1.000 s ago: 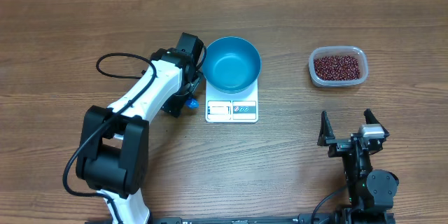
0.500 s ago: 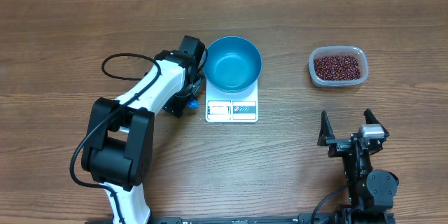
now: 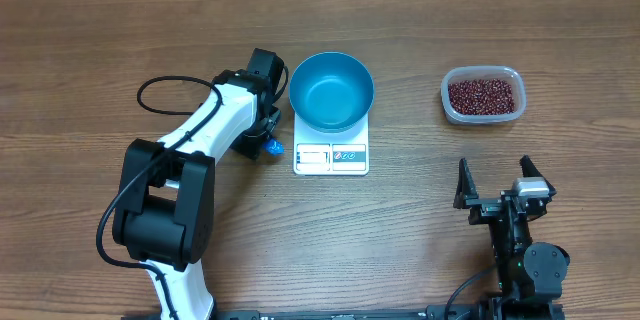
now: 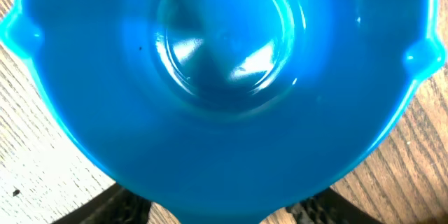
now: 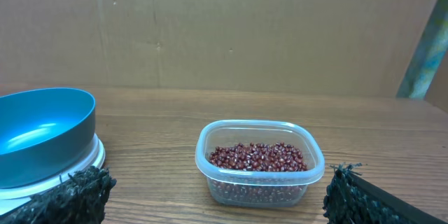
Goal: Scoop item into bowl and weigh 150g on scale
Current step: 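Carry the blue scoop with the left gripper toward the scale, then reach the right gripper to the scoop handle held by the left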
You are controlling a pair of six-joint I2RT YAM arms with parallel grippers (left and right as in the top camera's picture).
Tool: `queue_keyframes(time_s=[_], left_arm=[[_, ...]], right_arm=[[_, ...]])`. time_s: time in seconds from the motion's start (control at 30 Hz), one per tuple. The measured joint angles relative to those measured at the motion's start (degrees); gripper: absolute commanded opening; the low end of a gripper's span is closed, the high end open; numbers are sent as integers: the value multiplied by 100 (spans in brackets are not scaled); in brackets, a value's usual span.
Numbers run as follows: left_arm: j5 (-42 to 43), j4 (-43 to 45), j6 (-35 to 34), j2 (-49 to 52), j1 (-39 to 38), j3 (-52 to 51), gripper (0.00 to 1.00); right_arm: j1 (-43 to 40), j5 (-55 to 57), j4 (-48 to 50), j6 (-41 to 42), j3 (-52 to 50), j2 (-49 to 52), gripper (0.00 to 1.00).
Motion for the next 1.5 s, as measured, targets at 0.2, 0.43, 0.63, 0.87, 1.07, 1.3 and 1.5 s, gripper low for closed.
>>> queue_keyframes(time_s=[0.2, 0.43, 0.63, 0.87, 1.07, 1.3, 1.5], left_arm=[[-4, 17, 22, 0, 13, 0, 41], [-22, 22, 173, 0, 13, 0, 17], [-31, 22, 339, 0, 13, 0, 4], [-20, -42, 570, 0, 13, 17, 4], [37, -675, 1012, 0, 13, 612, 4], [511, -1064, 1561, -68, 13, 1471, 4], [789, -1145, 1965, -667, 11, 1526, 4]], right_arm=[[0, 4, 2, 0, 0, 0, 100], [0, 4, 2, 0, 0, 0, 100], [0, 4, 2, 0, 0, 0, 100], [0, 2, 2, -2, 0, 0, 100], [0, 2, 0, 0, 0, 0, 100], [0, 2, 2, 0, 0, 0, 100], [0, 4, 0, 2, 0, 0, 100]])
